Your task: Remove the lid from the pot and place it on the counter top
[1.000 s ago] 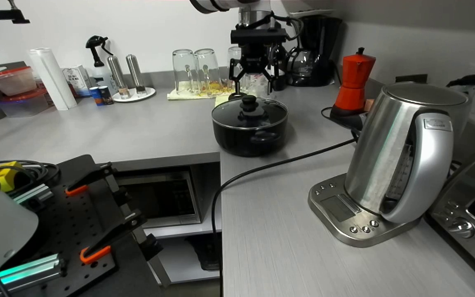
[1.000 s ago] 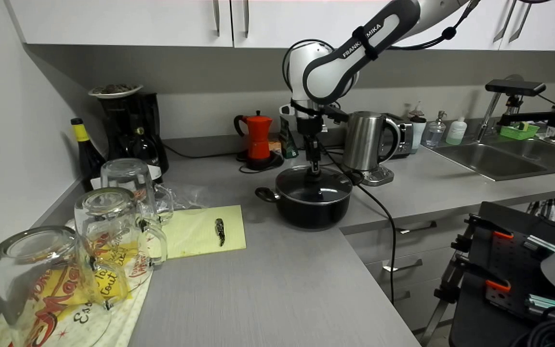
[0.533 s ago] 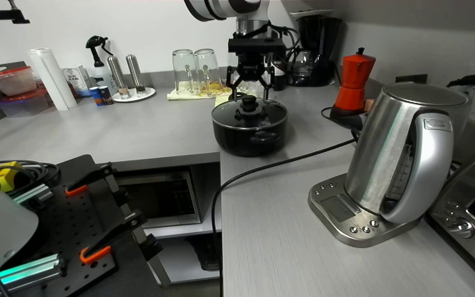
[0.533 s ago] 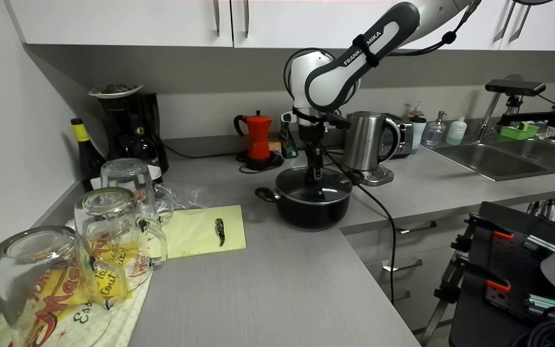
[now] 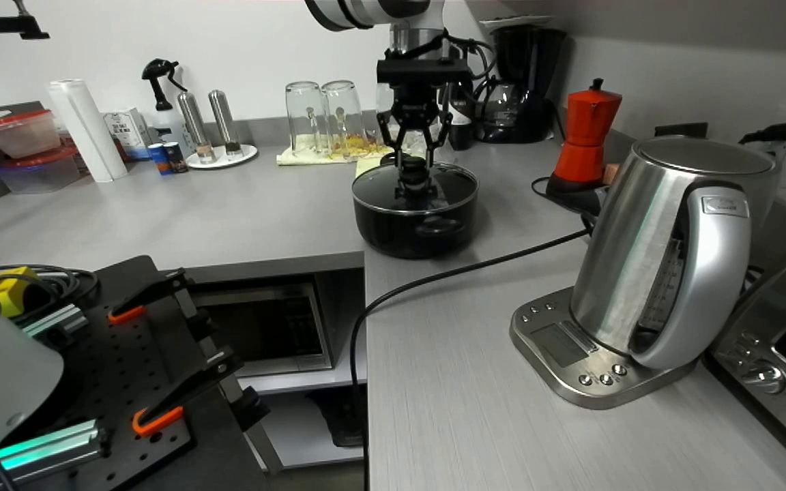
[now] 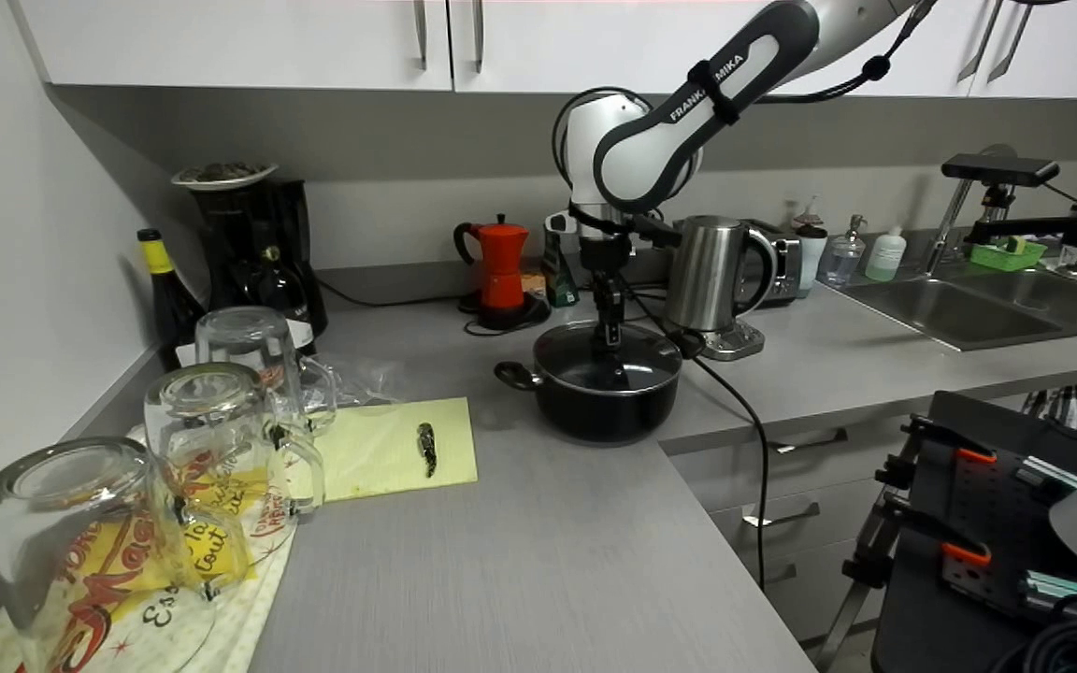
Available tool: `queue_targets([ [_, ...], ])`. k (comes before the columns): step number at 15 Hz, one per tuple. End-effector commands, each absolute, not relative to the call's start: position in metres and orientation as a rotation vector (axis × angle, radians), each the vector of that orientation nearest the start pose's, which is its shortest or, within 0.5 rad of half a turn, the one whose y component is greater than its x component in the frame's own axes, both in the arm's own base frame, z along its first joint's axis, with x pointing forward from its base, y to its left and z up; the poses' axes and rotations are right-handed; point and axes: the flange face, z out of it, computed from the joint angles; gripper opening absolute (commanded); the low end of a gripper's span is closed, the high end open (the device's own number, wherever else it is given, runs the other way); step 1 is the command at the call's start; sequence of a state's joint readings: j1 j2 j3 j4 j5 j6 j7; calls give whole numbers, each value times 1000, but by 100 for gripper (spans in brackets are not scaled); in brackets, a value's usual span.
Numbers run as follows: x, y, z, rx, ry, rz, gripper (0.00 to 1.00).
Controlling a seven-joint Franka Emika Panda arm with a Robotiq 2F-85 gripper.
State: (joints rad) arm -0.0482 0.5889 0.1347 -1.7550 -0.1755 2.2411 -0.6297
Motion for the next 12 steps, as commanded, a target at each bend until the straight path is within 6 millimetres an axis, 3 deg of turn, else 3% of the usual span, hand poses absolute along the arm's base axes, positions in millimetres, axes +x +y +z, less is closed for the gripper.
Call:
queue_targets([
  [1, 647, 43, 238, -2893, -1259, 111, 25],
  [6, 637, 42, 263, -2938, -1274, 62, 25],
  [12, 618, 48, 321, -3008, -1370, -29, 25],
])
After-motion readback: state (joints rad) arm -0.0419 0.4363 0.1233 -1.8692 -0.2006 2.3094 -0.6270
